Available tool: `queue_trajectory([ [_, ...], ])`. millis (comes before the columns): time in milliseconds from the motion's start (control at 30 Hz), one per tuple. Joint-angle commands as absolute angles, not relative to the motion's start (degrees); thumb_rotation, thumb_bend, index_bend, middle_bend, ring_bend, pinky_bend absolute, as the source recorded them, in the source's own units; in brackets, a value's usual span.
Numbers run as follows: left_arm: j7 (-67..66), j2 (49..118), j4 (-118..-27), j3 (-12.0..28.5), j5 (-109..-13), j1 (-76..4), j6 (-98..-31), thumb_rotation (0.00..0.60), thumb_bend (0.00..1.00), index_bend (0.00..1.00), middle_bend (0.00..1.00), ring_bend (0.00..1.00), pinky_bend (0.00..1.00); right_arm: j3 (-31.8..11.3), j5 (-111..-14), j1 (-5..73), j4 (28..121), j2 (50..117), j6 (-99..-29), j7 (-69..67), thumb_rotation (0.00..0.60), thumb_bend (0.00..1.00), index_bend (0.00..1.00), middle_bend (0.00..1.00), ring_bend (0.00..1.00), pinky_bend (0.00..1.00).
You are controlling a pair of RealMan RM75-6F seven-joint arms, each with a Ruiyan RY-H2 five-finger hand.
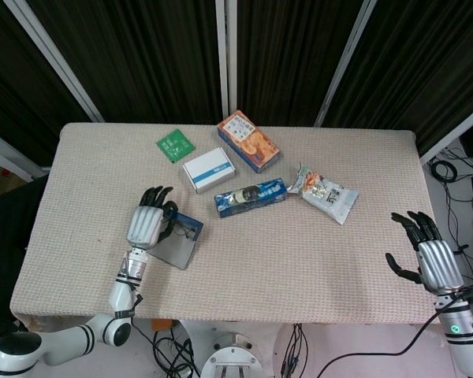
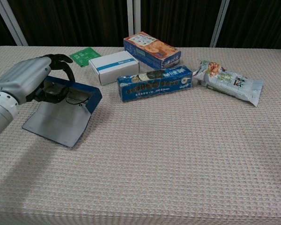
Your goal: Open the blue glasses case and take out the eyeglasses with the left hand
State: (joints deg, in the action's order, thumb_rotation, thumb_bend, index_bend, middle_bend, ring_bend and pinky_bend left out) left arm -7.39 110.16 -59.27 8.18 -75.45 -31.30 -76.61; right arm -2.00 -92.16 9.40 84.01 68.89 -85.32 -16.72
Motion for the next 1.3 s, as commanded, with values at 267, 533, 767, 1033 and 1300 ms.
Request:
queue_trajectory([
  [267, -5.69, 118.69, -47.28, 11.86, -76.94, -31.38, -81.65, 0.6, 0.46, 0.4, 0.15, 0.09, 0.12, -2.03, -92.09, 9.46, 84.35, 68.8, -85.12, -16.4, 0.6, 0.3, 0.13, 0.22, 0.07, 0.11],
  [533, -6.39, 116.52, -49.24, 12.25, -75.98, -31.89, -76.45, 0.6, 0.47, 0.36, 0.15, 0.09, 0.12, -2.01, -91.92, 9.4, 84.12, 68.84, -84.99, -16.67, 0.6, 0.3, 0.13, 0.22, 0.07, 0.11],
  [767, -9.2, 111.95, -56.9, 14.15, -73.21, -31.78, -72.75, 0.6, 0.46, 0.17, 0.12, 0.09, 0.12, -2.04, -92.08, 9.39, 83.98, 68.83, -85.18, -16.8, 0.6, 0.3, 0.13, 0.22, 0.07, 0.11],
  [1033, -11.12, 103.38, -68.72, 11.85, -73.48, -29.32, -71.11, 0.6, 0.46, 0.17, 0.11, 0.09, 0.12, -1.95, -92.48, 9.24, 83.98, 68.79, -85.65, -17.0, 0.6, 0.3, 0.13, 0.22, 0.07, 0.11],
  [1300, -16.6, 94.89, -79.55, 5.4, -75.63, -28.1, -66.74, 0.6, 0.42, 0.4, 0.11, 0.09, 0.12, -1.8, -92.67, 9.35, 83.67, 69.24, -85.47, -17.05, 0.6, 0.3, 0.13, 0.22, 0.07, 0.11],
])
